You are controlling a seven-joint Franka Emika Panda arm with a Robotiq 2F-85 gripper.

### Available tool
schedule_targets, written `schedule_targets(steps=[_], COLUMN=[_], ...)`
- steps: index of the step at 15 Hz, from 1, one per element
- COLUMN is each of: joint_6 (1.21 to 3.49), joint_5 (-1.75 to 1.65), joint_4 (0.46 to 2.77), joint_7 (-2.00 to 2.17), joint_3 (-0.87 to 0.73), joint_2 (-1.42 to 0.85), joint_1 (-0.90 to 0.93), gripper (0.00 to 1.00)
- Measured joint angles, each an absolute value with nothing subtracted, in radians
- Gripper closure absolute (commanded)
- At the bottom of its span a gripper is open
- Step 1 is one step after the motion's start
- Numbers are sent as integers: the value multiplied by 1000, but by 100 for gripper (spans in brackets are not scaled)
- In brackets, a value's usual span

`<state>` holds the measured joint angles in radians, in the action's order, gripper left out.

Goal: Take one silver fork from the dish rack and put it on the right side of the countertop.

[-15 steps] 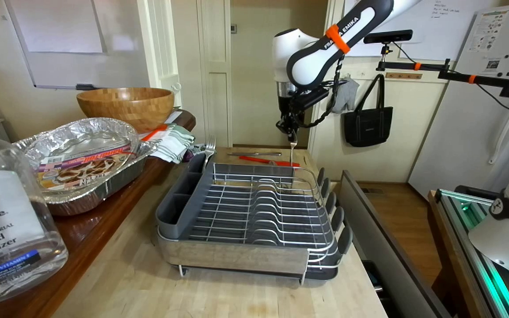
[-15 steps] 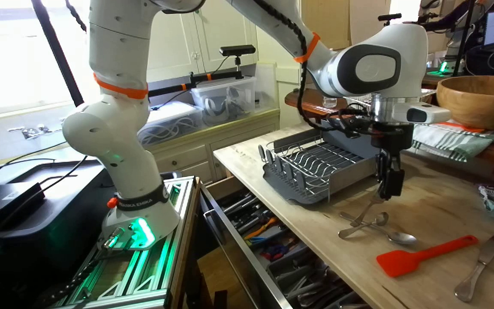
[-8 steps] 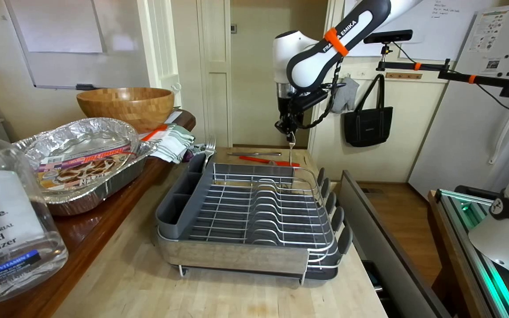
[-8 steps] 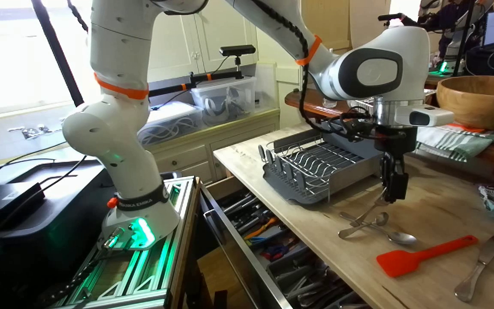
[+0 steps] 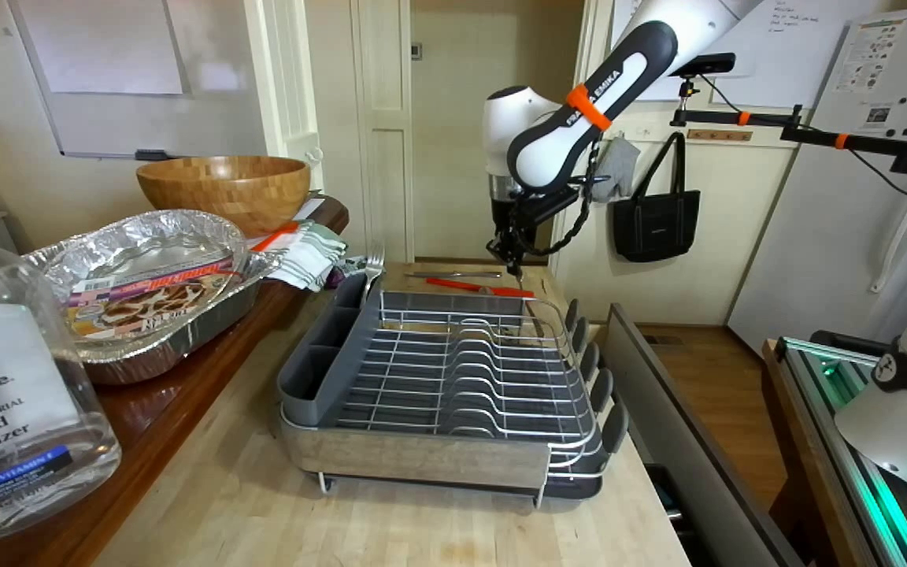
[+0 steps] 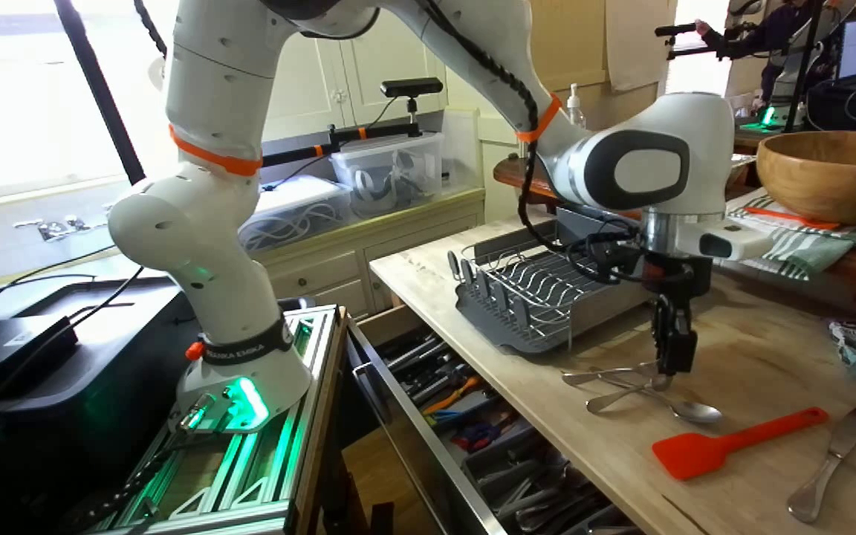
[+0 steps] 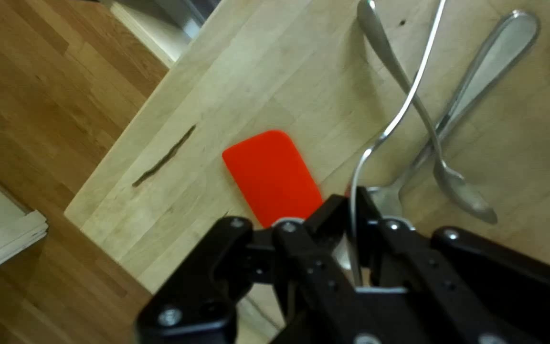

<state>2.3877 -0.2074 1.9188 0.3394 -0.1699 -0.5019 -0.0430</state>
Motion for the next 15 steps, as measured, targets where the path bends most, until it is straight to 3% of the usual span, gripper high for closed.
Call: schedule_targets(steps=[6, 13, 14, 15], joint_6=[2442, 2464, 2473, 2483], joint_5=[-170, -153, -153, -153], joint_4=[1921, 1899, 1892, 1886], joint_7=[353, 354, 354, 355], joint_3=[-163, -172, -176, -184], joint_2=[-638, -648, -647, -646], joint_1=[-34, -30, -27, -22], gripper=[98, 98, 90, 65])
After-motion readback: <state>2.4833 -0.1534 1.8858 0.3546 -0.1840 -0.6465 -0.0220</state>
